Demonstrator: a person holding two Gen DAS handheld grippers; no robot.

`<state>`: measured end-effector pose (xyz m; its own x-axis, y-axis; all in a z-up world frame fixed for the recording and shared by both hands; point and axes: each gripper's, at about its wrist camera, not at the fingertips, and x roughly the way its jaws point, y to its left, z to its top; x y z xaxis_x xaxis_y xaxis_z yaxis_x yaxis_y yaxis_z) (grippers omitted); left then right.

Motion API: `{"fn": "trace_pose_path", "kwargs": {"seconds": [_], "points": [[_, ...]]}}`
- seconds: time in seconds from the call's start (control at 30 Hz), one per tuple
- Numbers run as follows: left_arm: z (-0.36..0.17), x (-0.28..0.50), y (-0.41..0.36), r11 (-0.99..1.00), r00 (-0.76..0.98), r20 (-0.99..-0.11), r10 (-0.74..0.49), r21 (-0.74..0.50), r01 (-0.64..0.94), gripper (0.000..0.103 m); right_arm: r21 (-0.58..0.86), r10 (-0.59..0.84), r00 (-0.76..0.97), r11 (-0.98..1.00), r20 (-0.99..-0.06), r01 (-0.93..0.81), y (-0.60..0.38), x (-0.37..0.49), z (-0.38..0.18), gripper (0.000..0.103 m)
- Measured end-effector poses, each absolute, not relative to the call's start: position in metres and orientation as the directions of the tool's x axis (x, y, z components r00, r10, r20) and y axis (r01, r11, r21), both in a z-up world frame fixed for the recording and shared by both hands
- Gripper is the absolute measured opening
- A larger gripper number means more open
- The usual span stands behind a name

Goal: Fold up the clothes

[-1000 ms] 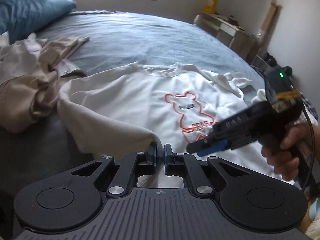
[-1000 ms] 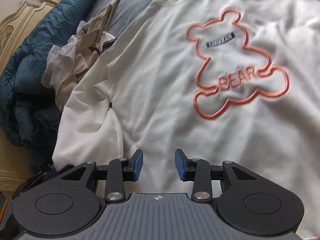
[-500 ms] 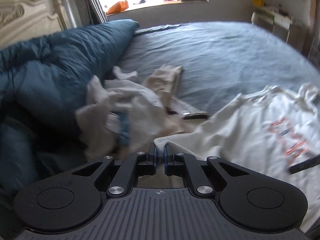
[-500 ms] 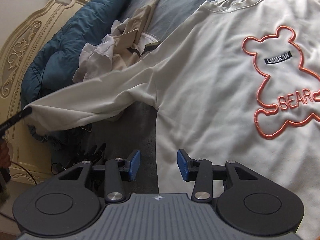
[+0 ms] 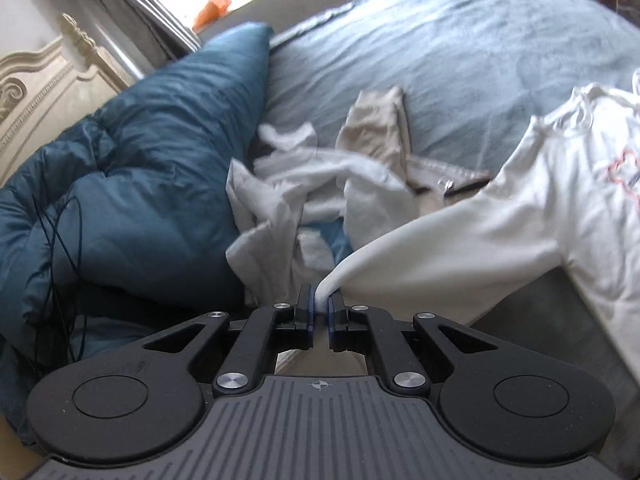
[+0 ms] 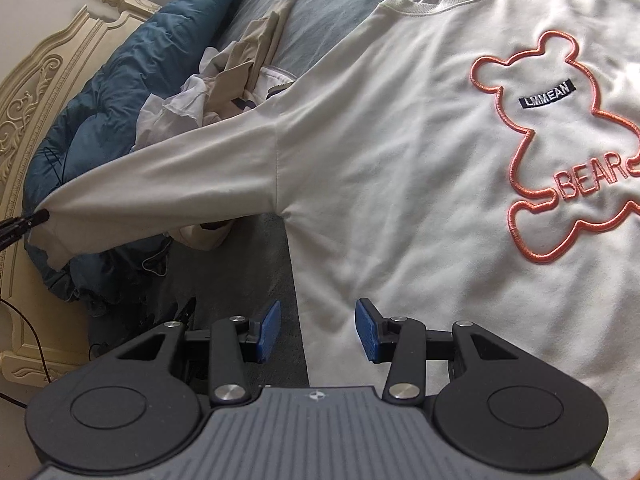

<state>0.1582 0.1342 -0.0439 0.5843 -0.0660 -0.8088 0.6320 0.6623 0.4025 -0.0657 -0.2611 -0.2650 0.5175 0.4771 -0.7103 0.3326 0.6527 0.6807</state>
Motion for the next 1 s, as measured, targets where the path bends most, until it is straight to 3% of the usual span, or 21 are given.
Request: {"fn": "trace_pose_path", "kwargs": {"seconds": [0.17, 0.37, 0.6, 0.77, 0.87, 1.0], "points": [[-0.102, 0.186, 0.156, 0.667, 0.52, -0.852, 0.064, 0.424, 0.613, 0.006, 0.659, 0.465, 0.498, 0.667, -0.732, 0.346, -0.251, -0.063, -0.275, 0.046], [-0.179, 0.218, 0.174, 0.685, 0.435, -0.88, 0.189, 0.436, 0.584, 0.02, 0.608, 0.432, 0.459, 0.704, -0.776, 0.367, -0.243, -0.068, -0.287, 0.046], [-0.164, 0.232, 0.152, 0.739, 0.522, -0.821, 0.233, 0.498, 0.454, 0.024, 0.608, 0.356, 0.543, 0.685, -0.761, 0.402, -0.268, -0.087, -0.276, 0.046], [-0.121, 0.217, 0.084, 0.782, 0.608, -0.789, 0.092, 0.435, 0.446, 0.028, 0.597, 0.237, 0.637, 0.674, -0.733, 0.436, -0.318, -0.101, -0.26, 0.046], [-0.105, 0.193, 0.021, 0.815, 0.605, -0.793, -0.072, 0.303, 0.494, 0.029, 0.573, 0.14, 0.687, 0.68, -0.713, 0.457, -0.37, -0.11, -0.238, 0.046], [-0.123, 0.151, -0.077, 0.822, 0.539, -0.79, -0.294, 0.079, 0.564, 0.031, 0.491, 0.006, 0.704, 0.721, -0.71, 0.49, -0.468, -0.113, -0.192, 0.046]]}}
